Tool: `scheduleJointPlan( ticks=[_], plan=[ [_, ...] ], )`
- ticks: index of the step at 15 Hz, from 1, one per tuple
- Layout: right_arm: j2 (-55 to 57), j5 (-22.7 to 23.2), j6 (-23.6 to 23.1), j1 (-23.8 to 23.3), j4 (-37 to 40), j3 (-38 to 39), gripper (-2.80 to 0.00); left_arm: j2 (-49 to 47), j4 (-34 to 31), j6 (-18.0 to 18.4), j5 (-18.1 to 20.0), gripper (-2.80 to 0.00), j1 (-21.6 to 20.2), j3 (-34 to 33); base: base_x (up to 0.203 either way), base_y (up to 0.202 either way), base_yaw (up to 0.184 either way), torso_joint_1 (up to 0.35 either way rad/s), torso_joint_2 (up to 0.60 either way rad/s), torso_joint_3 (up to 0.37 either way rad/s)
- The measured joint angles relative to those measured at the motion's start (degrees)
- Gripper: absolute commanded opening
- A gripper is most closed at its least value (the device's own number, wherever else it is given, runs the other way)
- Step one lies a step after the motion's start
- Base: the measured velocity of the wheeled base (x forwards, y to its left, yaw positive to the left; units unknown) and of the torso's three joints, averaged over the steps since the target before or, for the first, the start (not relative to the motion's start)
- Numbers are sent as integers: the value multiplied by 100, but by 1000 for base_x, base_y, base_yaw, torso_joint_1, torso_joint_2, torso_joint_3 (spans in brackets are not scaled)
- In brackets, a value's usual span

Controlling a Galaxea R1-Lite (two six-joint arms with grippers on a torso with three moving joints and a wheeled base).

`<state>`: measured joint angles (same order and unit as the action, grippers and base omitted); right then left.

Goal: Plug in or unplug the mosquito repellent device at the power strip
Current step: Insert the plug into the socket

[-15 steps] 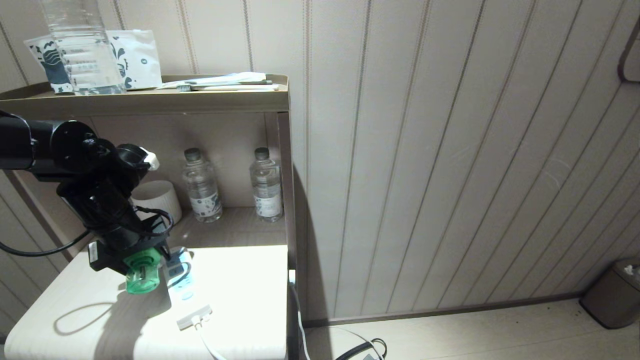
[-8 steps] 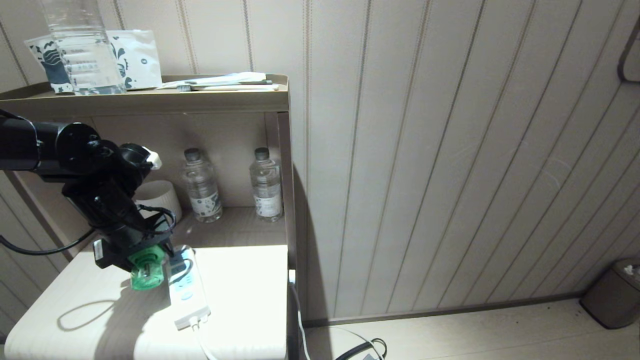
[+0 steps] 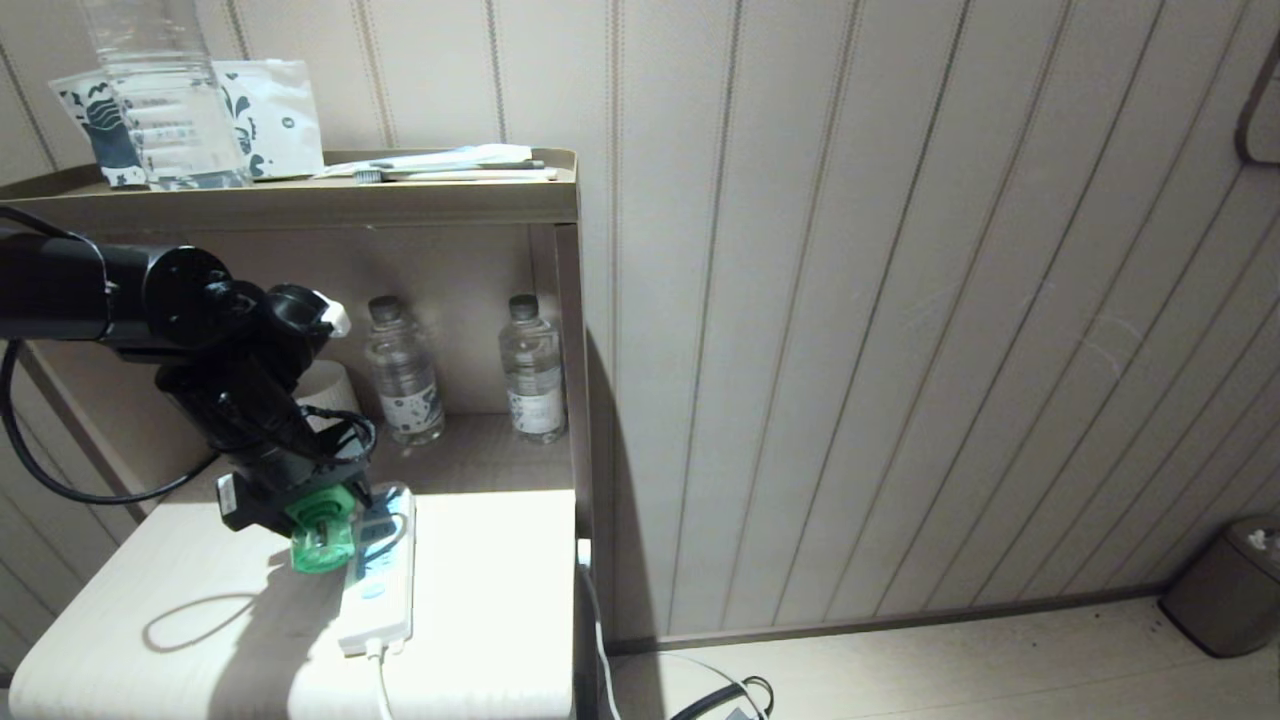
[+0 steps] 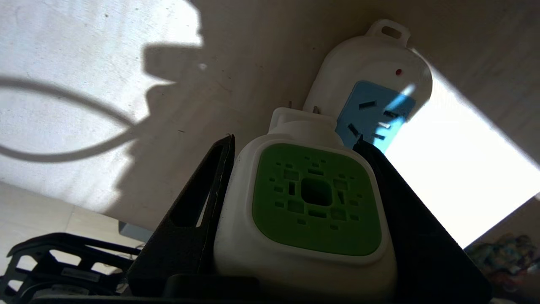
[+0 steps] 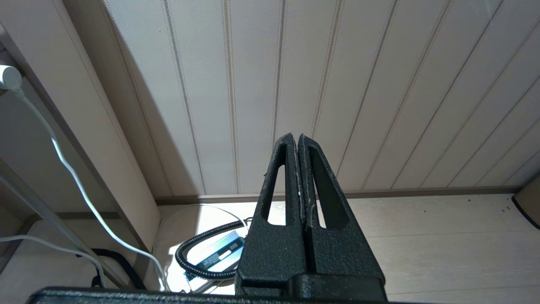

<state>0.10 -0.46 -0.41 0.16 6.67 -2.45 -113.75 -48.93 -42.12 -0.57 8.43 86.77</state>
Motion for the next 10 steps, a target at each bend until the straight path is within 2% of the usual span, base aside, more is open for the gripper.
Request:
scheduleJointPlan(
  ticks=[10],
  plan=[
    [0,0,0,2,1,0,-280,17,26,14,-2,-280,212,98,0,0,0,0,0,0]
  ],
)
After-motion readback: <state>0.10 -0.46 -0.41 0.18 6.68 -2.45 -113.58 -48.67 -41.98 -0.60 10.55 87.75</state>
